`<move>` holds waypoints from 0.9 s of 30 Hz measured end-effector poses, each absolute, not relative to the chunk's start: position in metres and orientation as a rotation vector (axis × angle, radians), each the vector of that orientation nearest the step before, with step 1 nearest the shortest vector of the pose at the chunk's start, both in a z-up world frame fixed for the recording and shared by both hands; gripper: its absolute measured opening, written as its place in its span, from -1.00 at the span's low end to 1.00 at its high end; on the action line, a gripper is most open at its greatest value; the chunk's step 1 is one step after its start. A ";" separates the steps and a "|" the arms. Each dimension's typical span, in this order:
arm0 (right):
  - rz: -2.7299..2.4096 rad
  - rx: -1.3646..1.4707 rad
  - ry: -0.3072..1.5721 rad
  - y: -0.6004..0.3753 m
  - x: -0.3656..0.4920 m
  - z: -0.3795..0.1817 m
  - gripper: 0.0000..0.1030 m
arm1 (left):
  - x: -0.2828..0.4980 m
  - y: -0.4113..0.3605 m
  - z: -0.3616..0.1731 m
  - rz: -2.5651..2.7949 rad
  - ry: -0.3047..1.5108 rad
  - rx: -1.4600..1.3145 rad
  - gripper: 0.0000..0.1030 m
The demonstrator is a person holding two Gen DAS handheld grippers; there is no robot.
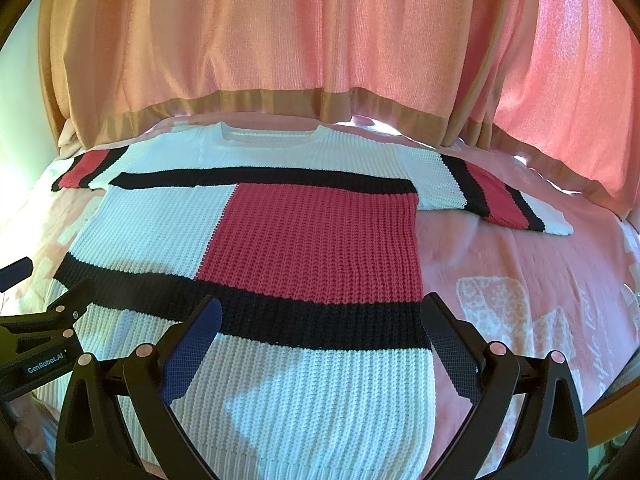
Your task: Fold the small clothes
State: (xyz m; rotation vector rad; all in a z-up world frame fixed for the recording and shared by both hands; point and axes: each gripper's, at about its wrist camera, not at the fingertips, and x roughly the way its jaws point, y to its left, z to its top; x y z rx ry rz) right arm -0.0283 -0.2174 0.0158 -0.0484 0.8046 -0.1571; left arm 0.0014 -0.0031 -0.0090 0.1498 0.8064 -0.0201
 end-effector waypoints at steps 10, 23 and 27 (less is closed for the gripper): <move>-0.153 -0.045 0.807 -0.217 -0.027 0.016 0.90 | 0.003 -0.002 -0.009 -0.017 0.811 0.145 0.90; -0.350 0.159 0.716 -0.381 0.047 0.088 0.90 | 0.059 -0.025 0.049 -0.112 0.743 0.138 0.91; -0.511 0.333 0.745 -0.497 0.074 0.066 0.90 | 0.100 -0.027 0.057 -0.124 0.715 0.081 0.91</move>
